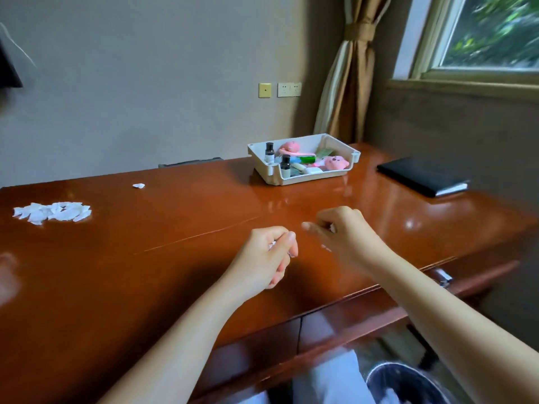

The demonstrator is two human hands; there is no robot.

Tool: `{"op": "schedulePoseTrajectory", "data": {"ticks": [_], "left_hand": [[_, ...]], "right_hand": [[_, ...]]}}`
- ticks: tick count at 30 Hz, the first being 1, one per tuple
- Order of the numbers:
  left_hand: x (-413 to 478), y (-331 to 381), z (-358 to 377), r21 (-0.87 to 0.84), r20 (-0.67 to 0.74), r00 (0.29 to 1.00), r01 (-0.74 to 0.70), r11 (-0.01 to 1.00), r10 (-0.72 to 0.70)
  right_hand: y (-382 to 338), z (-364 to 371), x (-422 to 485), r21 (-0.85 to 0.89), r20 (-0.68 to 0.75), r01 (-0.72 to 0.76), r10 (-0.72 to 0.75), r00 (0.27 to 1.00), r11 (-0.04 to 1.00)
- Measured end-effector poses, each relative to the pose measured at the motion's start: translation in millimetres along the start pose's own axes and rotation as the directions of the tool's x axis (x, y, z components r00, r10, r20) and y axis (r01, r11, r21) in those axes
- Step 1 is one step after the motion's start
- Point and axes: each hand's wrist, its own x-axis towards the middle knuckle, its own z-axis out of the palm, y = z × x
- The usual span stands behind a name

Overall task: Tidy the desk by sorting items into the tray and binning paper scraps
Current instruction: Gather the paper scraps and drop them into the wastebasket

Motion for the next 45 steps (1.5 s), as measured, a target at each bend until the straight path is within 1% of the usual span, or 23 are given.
{"op": "schedulePoseTrajectory", "data": {"ticks": [4,6,9,12,16,21,24,28,32,36,39,40,42,43,45], "left_hand": [[11,-7,59,-0.086,0.101,0.995,0.018,0.996,-0.009],[14,-8,89,-0.092,0.156,0.988,0.017,0.996,-0.002],[17,-6,128,-0.107,0.231,0.973,-0.002,0.994,0.027],[17,-9,163,-0.07,0.324,0.945,-0.022,0.997,0.044],[17,-26,210,-0.042,0.445,0.895,0.022,0.999,-0.001],[27,-64,260,0.044,0.484,0.87,0.084,0.995,-0.095],[37,-91,285,0.13,0.493,0.85,0.137,0.982,-0.184],[53,-126,315,0.21,0.478,0.815,0.254,0.944,-0.326],[65,-160,337,0.341,0.462,0.763,0.317,0.885,-0.452],[66,-186,352,0.434,0.459,0.727,0.318,0.843,-0.51],[71,-206,365,0.516,0.438,0.719,0.291,0.806,-0.54],[73,-211,368,0.537,0.434,0.716,0.281,0.795,-0.547],[74,-217,373,0.537,0.439,0.692,0.309,0.785,-0.573],[74,-220,375,0.519,0.452,0.672,0.336,0.786,-0.586],[75,-228,377,0.505,0.488,0.627,0.363,0.783,-0.606]], "right_hand": [[49,-22,-42,-0.023,-0.07,-0.115,0.113,0.991,0.993],[72,-31,-64,-0.027,-0.11,-0.173,0.169,0.979,0.985],[101,-41,-97,0.011,-0.14,-0.255,0.254,0.957,0.967],[127,-46,-130,0.055,-0.147,-0.334,0.338,0.929,0.941],[162,-47,-165,0.098,-0.126,-0.436,0.446,0.886,0.894],[206,-33,-191,0.124,-0.089,-0.563,0.574,0.814,0.817],[230,-18,-202,0.134,-0.054,-0.638,0.648,0.76,0.759],[265,8,-215,0.112,0.001,-0.737,0.742,0.67,0.666],[297,39,-229,0.102,0.043,-0.84,0.841,0.54,0.534],[320,65,-234,0.082,0.076,-0.895,0.893,0.444,0.438],[331,80,-232,0.062,0.105,-0.919,0.913,0.393,0.389],[334,85,-232,0.067,0.121,-0.933,0.925,0.36,0.354],[338,94,-232,0.077,0.159,-0.956,0.943,0.292,0.283],[340,97,-232,0.071,0.174,-0.962,0.947,0.271,0.262],[342,102,-233,0.062,0.194,-0.967,0.947,0.256,0.249]]}}
